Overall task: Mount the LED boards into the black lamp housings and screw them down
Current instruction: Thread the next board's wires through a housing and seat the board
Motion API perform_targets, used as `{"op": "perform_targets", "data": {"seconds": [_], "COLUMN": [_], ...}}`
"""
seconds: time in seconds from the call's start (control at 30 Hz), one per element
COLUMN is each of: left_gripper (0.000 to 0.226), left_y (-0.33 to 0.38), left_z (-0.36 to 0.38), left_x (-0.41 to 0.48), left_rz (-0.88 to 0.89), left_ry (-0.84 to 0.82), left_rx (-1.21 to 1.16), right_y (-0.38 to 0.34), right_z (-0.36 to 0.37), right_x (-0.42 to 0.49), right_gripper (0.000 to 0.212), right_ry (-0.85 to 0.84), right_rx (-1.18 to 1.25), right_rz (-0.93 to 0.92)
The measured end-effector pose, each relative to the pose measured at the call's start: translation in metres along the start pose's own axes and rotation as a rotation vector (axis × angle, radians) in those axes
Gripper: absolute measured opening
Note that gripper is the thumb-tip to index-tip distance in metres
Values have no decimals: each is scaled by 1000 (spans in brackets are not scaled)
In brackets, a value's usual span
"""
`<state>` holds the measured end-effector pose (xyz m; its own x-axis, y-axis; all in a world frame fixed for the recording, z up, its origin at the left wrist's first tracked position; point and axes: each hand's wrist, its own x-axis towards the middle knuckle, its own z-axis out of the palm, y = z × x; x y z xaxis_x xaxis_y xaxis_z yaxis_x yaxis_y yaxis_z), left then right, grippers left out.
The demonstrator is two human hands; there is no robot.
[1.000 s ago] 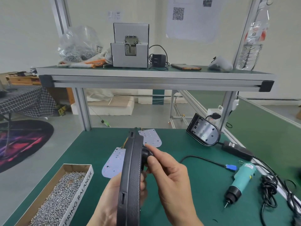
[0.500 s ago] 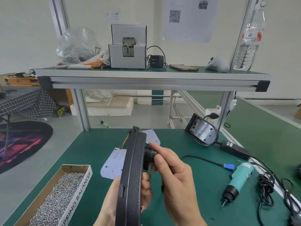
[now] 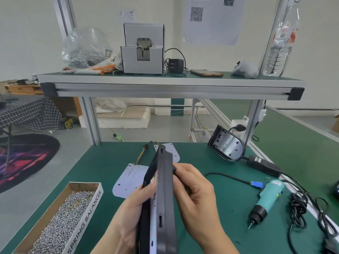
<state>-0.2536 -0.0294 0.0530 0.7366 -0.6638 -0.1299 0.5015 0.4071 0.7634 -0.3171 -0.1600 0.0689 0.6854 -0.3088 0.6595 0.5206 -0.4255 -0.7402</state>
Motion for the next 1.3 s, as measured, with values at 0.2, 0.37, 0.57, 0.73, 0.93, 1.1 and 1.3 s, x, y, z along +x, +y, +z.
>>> {"op": "perform_targets", "data": {"seconds": [0.2, 0.37, 0.57, 0.73, 0.93, 1.1, 1.3], "left_gripper": [37, 39, 20, 21, 21, 24, 35], "left_y": [4, -2, -10, -16, -23, -28, -33], "left_z": [-6, -4, -2, -2, -1, -2, -2], "left_x": [18, 25, 26, 24, 24, 27, 31], "left_rz": [256, 299, 313, 356, 365, 358, 214], "left_ry": [104, 105, 71, 47, 55, 58, 125], "left_rx": [260, 447, 594, 677, 697, 657, 725], "right_y": [25, 32, 37, 37, 38, 44, 66], "right_z": [-42, -47, -44, -51, -52, -46, -47], "right_x": [7, -1, 1, 7, 4, 2, 2], "right_gripper": [24, 47, 31, 21, 22, 19, 15], "right_ry": [93, -225, -199, -224, -236, -136, -141], "right_rx": [122, 298, 224, 133, 202, 203, 231], "right_rz": [333, 673, 730, 736, 759, 715, 767]}}
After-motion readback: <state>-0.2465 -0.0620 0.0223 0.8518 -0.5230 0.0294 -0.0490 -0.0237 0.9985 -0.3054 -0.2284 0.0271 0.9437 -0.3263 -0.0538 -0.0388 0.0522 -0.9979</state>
